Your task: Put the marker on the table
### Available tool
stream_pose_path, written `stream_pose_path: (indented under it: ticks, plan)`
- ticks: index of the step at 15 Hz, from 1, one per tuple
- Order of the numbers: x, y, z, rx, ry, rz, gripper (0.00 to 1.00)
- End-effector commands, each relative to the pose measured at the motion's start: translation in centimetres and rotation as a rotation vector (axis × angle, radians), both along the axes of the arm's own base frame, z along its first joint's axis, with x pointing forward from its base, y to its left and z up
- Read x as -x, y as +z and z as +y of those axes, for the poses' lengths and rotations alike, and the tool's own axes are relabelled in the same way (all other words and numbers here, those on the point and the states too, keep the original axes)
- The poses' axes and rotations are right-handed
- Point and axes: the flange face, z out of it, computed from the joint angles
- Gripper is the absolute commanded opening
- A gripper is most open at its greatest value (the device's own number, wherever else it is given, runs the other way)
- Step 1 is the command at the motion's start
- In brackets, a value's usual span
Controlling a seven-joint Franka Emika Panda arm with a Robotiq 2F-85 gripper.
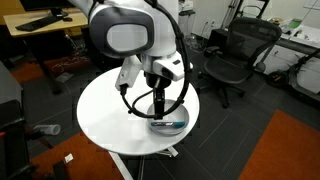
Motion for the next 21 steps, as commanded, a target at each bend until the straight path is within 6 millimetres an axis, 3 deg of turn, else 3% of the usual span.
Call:
stream_pose_path:
  ticks: [1,11,21]
  plan:
    - [-1.8,-0.9,-1.1,-0.018,0.017,-0.002,1.0]
    - [-4.8,-5.6,-3.8,-0.059,0.05,0.038,1.0]
    - [-6.5,-8.8,-3.8,-0.095,0.071,0.095,1.0]
